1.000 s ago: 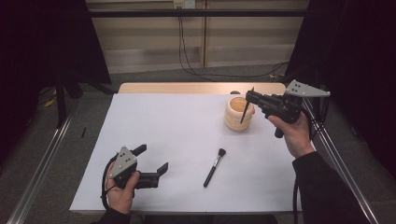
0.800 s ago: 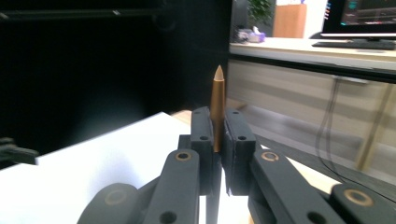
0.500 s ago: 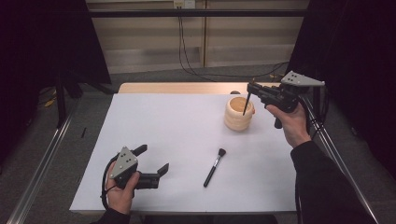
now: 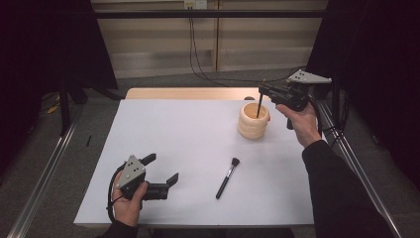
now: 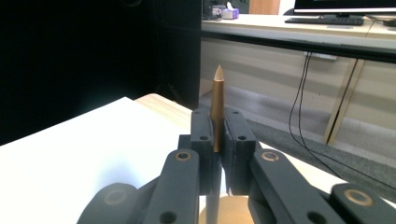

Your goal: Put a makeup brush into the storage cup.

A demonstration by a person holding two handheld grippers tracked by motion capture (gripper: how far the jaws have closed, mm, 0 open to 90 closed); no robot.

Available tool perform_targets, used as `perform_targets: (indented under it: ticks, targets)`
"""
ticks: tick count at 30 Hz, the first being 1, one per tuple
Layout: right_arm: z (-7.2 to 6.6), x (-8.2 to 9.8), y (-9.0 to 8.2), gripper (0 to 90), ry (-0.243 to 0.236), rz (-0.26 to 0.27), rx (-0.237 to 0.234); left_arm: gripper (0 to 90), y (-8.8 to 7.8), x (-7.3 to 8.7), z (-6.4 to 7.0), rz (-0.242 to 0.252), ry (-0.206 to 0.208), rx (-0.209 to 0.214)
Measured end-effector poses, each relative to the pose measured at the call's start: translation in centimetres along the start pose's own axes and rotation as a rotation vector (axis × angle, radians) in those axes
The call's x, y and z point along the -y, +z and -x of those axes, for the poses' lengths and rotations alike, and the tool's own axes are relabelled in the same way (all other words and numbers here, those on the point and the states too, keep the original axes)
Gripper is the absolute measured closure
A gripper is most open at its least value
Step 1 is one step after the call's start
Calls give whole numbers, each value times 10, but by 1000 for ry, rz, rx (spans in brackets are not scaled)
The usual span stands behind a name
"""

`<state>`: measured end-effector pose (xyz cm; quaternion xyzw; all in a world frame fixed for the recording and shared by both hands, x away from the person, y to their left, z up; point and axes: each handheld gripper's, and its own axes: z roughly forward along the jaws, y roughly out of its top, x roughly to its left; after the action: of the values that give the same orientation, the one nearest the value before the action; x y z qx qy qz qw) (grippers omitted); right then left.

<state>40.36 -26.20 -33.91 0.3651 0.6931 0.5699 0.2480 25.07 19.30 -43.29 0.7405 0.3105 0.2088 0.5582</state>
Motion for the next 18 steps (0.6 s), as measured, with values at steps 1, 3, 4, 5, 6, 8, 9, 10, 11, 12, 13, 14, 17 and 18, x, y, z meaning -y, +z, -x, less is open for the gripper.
perform_targets:
  ticks: [1, 3, 4, 5, 6, 8, 9, 10, 11, 12, 13, 14, 17, 18]
  targets:
    - [1, 1, 2, 838, 1, -5, 9, 16, 0, 0, 0, 2, -2, 0]
    - [3, 3, 5, 838, 2, -6, 17, 16, 0, 0, 0, 3, -1, 1]
    - [4, 4, 6, 838, 3, -5, 19, 16, 0, 0, 0, 2, -1, -1]
    - [4, 4, 7, 838, 4, -1, 19, 16, 0, 0, 0, 3, -2, -1]
    - [5, 5, 7, 838, 2, -1, 23, 17, 0, 0, 0, 3, -2, -1]
    - [5, 6, 9, 838, -1, -9, 28, 17, 0, 0, 0, 3, -1, -1]
    - [6, 7, 9, 838, -3, -15, 34, 17, 0, 0, 0, 4, -2, -1]
    - [6, 8, 10, 838, 5, -12, 29, 17, 0, 0, 0, 5, -2, 0]
    - [7, 9, 11, 838, 3, -15, 29, 17, -1, 0, -1, 7, 0, 1]
    - [7, 10, 11, 838, 0, -18, 31, 16, -1, 0, -1, 14, -6, 0]
    - [7, 11, 12, 838, 6, -18, 32, 16, -2, 0, -1, 15, -15, -5]
    - [7, 13, 12, 838, -1, -18, 28, 15, -2, 0, -1, 15, -12, -4]
    - [8, 16, 13, 838, 10, -19, 41, 16, -2, 0, -3, 17, -17, -7]
    - [8, 17, 13, 838, 7, -25, 45, 16, -2, 0, -3, 17, -16, -6]
